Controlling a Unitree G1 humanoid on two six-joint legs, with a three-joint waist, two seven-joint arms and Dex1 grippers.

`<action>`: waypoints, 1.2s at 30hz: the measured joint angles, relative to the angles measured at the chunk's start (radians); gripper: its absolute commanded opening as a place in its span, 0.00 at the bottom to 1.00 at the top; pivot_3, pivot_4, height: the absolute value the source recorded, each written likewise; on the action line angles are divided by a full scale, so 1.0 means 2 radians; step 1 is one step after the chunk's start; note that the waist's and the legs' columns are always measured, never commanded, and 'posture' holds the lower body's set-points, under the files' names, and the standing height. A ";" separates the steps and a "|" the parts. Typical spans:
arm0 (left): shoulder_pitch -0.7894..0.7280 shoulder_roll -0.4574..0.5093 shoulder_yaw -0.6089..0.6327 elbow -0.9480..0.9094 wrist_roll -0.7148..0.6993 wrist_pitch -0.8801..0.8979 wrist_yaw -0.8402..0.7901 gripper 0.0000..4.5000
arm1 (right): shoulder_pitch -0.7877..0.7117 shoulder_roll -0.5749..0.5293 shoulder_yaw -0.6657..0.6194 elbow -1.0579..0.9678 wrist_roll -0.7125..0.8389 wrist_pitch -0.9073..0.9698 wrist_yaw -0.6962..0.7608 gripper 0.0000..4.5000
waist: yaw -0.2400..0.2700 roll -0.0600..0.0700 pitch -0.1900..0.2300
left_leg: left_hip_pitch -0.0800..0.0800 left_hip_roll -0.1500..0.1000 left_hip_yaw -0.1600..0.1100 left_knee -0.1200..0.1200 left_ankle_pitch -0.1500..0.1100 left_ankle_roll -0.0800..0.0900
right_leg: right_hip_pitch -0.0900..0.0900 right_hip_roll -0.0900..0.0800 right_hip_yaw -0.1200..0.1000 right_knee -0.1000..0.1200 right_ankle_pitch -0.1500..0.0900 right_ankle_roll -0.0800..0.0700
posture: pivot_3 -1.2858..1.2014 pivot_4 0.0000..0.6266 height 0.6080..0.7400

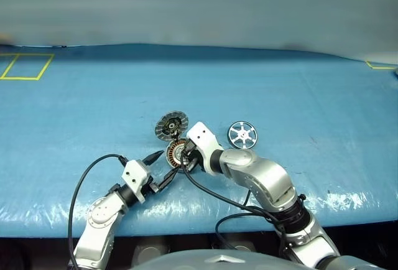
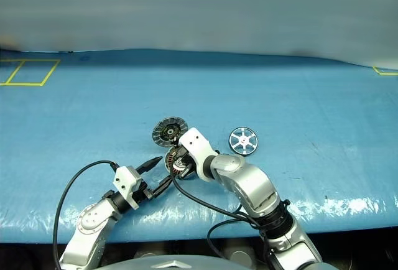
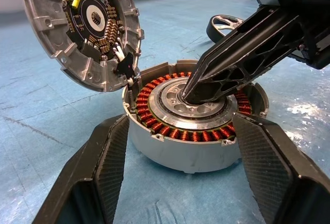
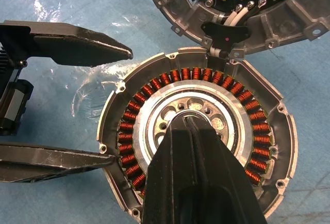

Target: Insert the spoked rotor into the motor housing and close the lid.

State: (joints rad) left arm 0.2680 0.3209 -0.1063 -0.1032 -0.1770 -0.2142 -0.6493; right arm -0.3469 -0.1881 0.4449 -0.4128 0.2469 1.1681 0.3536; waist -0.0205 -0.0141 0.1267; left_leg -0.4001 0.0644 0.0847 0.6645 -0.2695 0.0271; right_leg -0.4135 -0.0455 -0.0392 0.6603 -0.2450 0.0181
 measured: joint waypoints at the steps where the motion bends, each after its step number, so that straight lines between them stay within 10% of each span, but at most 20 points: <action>1: 0.000 0.000 0.000 0.000 0.000 0.000 0.000 0.75 | 0.000 0.000 0.000 0.000 0.001 0.000 0.000 0.01 | 0.000 0.000 0.000 | 0.000 0.000 0.000 0.000 0.000 0.000 | 0.000 0.000 0.000 0.000 0.000 0.000 | 0.52 0.24 1.00; 36: -0.003 -0.003 -0.001 0.016 -0.001 -0.019 -0.007 0.75 | 0.005 0.039 -0.051 -0.007 0.037 0.052 -0.026 0.01 | 0.000 0.000 0.000 | 0.000 0.000 0.000 -0.001 0.000 0.000 | -0.001 0.000 0.000 0.000 0.000 0.000 | 0.52 0.24 1.00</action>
State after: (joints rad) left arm 0.2626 0.3157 -0.1081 -0.0716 -0.1783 -0.2525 -0.6635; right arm -0.3369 -0.1104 0.3434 -0.4260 0.3218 1.2715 0.3026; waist -0.0207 -0.0135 0.1271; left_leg -0.4009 0.0641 0.0846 0.6626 -0.2696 0.0271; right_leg -0.4146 -0.0464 -0.0398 0.6594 -0.2454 0.0177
